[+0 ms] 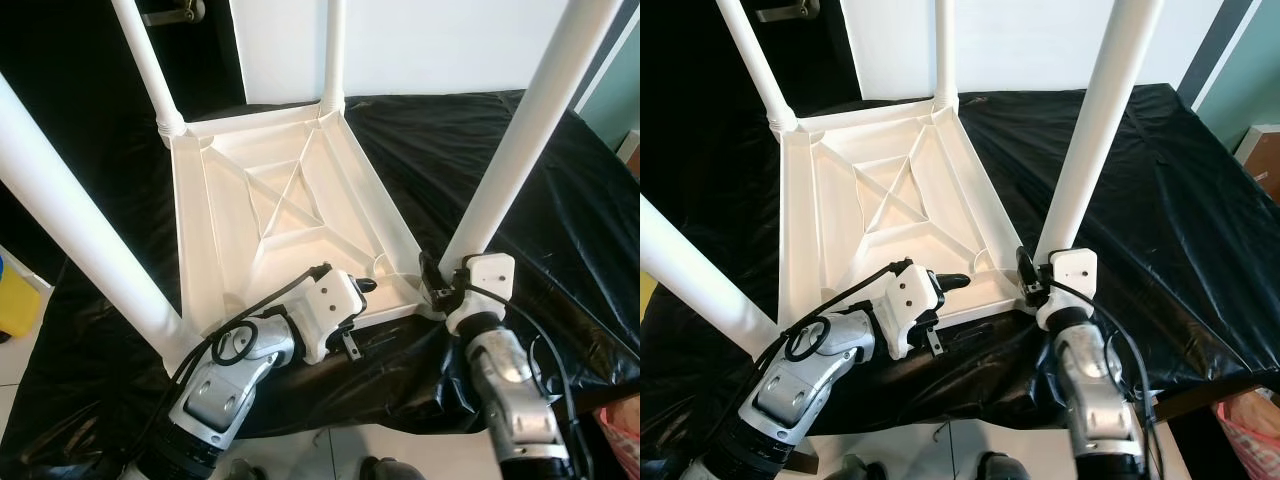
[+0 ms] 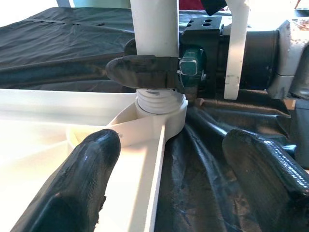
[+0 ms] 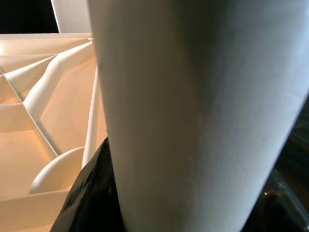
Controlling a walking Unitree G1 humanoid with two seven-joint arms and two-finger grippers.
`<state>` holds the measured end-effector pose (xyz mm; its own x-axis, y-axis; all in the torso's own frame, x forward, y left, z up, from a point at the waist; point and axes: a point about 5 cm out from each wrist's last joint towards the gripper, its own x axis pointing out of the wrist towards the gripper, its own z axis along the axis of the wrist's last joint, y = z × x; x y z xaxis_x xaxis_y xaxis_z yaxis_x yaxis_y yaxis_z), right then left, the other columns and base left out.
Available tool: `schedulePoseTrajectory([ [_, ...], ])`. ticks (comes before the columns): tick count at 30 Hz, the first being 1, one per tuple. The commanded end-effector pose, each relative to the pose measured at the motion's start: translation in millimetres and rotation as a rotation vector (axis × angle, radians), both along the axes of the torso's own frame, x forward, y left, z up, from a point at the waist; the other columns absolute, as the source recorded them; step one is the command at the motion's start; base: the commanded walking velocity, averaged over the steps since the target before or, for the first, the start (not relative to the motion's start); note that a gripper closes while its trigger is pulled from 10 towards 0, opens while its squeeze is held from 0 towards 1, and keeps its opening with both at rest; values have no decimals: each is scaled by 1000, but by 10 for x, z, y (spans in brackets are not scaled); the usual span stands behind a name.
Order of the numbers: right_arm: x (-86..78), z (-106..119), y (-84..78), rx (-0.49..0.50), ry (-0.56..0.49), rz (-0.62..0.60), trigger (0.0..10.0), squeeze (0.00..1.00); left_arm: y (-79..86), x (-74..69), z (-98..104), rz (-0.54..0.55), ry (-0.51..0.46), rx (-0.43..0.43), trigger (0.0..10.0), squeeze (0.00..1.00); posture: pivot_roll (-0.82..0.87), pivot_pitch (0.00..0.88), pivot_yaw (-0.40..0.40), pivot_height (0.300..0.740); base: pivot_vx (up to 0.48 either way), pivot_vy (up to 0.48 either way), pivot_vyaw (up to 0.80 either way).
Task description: Building children table
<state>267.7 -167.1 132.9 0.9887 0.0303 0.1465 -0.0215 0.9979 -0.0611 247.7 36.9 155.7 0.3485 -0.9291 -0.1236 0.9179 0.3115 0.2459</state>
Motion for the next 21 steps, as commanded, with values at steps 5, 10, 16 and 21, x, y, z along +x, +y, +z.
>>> schedulePoseTrajectory([
  [5, -79, -175, 101, 17, 97, -55, 10000, 0, -21, -8, -32, 19, -6, 3, 10000, 0, -149, 123, 10, 740, 0, 0, 0],
  [10, -83, -151, 139, 14, 84, -66, 10000, 0, -23, 11, -11, 9, -12, 4, 10000, 0, -150, 125, 19, 740, 0, 0, 0],
  [16, -66, -103, 146, 7, 63, -74, 10000, 0, -6, 34, 2, 10, -21, 12, 10000, 0, -139, 125, 24, 740, 0, 0, 0],
  [21, -58, -69, 164, 24, 47, -50, 10000, 1000, 12, 39, 11, 16, -24, 14, 10000, 0, -123, 128, 22, 740, 0, 0, 0],
])
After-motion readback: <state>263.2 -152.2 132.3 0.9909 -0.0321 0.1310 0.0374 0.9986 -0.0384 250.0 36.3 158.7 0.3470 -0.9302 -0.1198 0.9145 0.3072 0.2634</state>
